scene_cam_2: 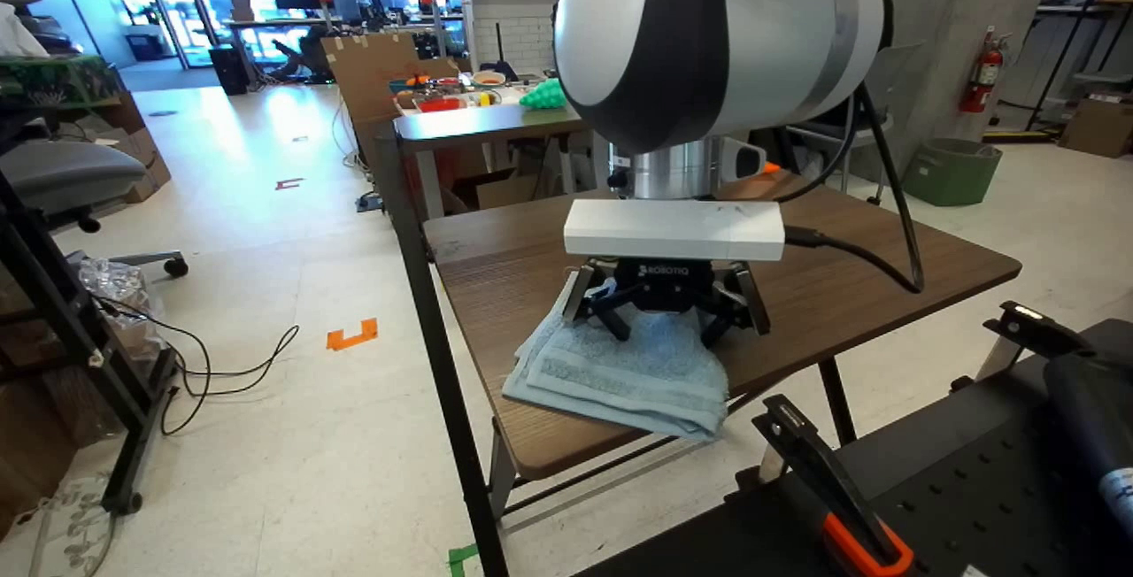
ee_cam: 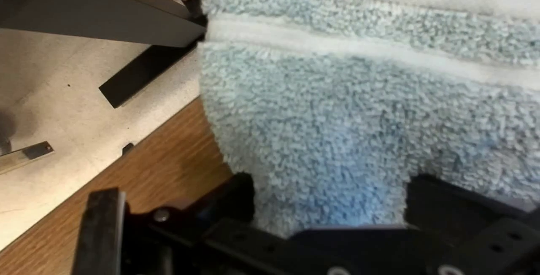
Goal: Use towel to wipe the table
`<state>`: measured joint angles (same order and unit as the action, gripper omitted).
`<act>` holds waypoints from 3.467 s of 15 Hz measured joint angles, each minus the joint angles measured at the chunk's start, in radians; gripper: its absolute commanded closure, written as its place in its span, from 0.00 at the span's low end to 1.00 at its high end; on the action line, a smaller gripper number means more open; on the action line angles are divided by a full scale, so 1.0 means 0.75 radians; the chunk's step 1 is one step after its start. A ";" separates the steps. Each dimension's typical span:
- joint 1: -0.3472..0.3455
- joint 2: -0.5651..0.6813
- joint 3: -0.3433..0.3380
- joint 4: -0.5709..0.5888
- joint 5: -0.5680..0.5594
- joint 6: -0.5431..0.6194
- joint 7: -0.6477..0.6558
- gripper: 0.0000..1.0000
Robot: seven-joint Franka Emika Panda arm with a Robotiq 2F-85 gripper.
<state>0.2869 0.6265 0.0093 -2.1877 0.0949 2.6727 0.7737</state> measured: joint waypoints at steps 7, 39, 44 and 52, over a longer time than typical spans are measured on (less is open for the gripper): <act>-0.116 0.099 0.069 0.426 0.313 -0.225 0.059 0.00; 0.125 0.297 -0.092 0.547 0.083 0.082 0.751 0.00; 0.037 0.300 -0.088 0.622 0.109 0.082 0.751 0.00; -0.164 0.375 -0.087 0.811 0.175 0.077 0.751 0.00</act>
<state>0.1639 0.9076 -0.0561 -1.5795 0.2261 2.7303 1.3367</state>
